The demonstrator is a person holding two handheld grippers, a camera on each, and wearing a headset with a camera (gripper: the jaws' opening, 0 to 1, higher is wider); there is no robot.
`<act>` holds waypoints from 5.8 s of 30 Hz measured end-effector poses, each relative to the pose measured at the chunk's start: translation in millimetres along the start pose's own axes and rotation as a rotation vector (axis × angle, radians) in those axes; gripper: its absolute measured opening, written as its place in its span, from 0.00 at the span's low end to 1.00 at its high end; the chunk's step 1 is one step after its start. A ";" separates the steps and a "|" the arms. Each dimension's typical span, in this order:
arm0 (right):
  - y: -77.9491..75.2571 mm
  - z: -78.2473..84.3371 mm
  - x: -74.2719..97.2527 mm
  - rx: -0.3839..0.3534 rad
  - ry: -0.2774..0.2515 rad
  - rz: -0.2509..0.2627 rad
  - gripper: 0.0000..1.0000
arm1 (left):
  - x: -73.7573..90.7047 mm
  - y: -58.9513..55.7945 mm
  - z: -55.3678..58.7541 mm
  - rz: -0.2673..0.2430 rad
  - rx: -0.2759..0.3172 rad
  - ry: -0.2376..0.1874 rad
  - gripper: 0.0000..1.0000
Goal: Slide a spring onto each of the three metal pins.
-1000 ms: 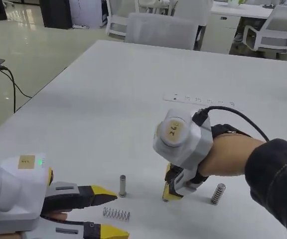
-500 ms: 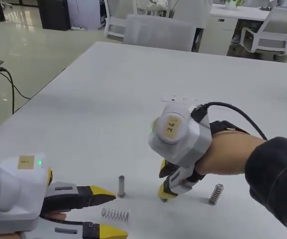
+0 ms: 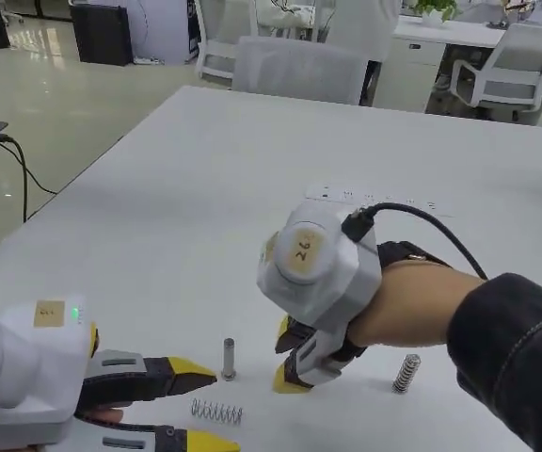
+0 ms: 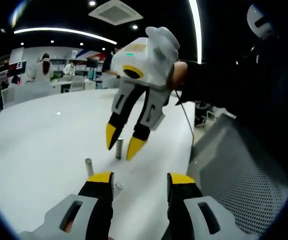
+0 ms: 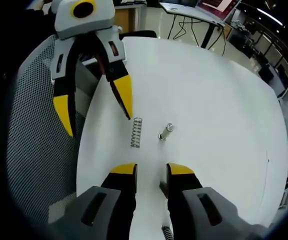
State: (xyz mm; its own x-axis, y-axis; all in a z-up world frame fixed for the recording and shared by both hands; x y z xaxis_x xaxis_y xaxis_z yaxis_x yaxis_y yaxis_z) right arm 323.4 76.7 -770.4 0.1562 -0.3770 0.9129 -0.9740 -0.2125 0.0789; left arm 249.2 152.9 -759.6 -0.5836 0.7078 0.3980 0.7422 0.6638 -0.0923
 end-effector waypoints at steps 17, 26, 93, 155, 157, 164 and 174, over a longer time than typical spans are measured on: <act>11.5 -14.2 -26.1 0.007 -0.022 -0.053 0.16 | 0.4 -0.6 0.9 0.001 0.000 0.006 0.36; 12.4 -16.1 -41.3 0.003 -0.017 -0.062 0.15 | 0.4 0.1 1.9 -0.002 0.000 0.009 0.36; 20.4 -16.3 -10.7 -0.056 -0.061 -0.016 0.07 | -1.1 6.3 3.1 -0.010 -0.031 0.036 0.34; 51.6 -13.3 28.0 0.101 -0.084 -0.070 0.07 | -14.6 -5.1 -9.4 0.110 -0.142 -0.010 0.04; 51.9 -13.8 29.0 0.097 -0.085 -0.072 0.07 | -14.4 -5.5 -9.2 0.113 -0.141 -0.010 0.03; 50.9 -18.0 34.6 0.101 -0.097 -0.061 0.07 | -12.8 -4.0 -10.7 0.107 -0.140 -0.020 0.03; 49.8 -14.0 28.8 0.072 -0.098 -0.086 0.10 | -11.6 -5.5 -11.3 0.116 -0.146 -0.020 0.03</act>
State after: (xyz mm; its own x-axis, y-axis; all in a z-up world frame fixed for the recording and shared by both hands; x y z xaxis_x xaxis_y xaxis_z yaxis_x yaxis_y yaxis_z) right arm 277.1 67.9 -734.6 0.2576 -0.4402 0.8601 -0.9425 -0.3107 0.1233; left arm 255.6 138.2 -753.4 -0.4970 0.7830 0.3739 0.8438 0.5367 -0.0023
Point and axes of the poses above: the centre of the closed fingertips' face, and the gripper's own axes: x roughly backward along the fingers, y roughly to its left, z roughly out of its underside, the point moved 5 cm from there along x, roughly backward along the fingers, and after that the axes turned 10 degrees about -z, right-handed, at the moved point
